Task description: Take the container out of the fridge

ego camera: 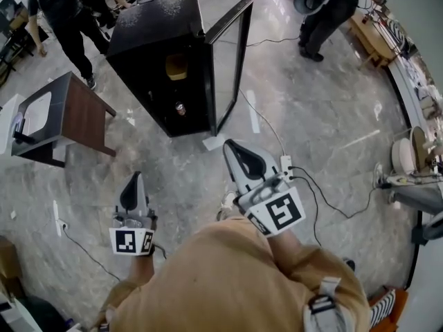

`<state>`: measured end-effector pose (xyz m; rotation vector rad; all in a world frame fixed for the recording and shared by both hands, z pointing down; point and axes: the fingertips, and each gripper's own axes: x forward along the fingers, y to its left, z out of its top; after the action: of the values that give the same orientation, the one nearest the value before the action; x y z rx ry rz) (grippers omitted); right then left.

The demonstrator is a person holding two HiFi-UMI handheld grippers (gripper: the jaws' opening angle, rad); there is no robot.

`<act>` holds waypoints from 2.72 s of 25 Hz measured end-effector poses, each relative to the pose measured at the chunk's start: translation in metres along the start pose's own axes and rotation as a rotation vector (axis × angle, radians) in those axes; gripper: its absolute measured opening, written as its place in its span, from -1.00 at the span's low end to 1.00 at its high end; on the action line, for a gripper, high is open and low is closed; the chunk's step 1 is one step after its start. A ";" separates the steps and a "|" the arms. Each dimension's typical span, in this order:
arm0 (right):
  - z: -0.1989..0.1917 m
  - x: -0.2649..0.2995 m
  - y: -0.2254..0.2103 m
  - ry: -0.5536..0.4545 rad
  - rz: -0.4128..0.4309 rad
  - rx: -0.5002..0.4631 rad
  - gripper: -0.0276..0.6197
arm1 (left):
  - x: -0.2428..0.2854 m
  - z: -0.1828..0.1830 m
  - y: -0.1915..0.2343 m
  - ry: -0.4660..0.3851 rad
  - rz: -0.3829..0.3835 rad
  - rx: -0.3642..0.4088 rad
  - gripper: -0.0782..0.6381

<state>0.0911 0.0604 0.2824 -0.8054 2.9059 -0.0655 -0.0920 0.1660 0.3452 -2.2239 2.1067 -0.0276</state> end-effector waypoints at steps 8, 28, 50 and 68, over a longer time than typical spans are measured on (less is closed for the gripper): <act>0.009 0.029 -0.063 -0.017 0.063 0.019 -0.91 | 0.062 0.009 -0.009 -0.005 0.062 0.010 -0.77; -0.019 0.092 -0.111 0.007 0.096 0.052 -0.91 | 0.122 -0.025 0.019 0.049 0.093 0.002 -0.78; -0.036 0.192 -0.123 0.048 0.023 0.059 -0.91 | 0.221 -0.073 0.104 0.107 -0.059 0.076 -0.74; -0.061 0.214 -0.134 0.093 -0.031 0.073 -0.91 | 0.298 -0.142 0.123 0.232 -0.208 0.211 -0.59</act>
<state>-0.0307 -0.1643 0.3298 -0.8566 2.9573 -0.2169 -0.2077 -0.1441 0.4656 -2.3933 1.8559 -0.5183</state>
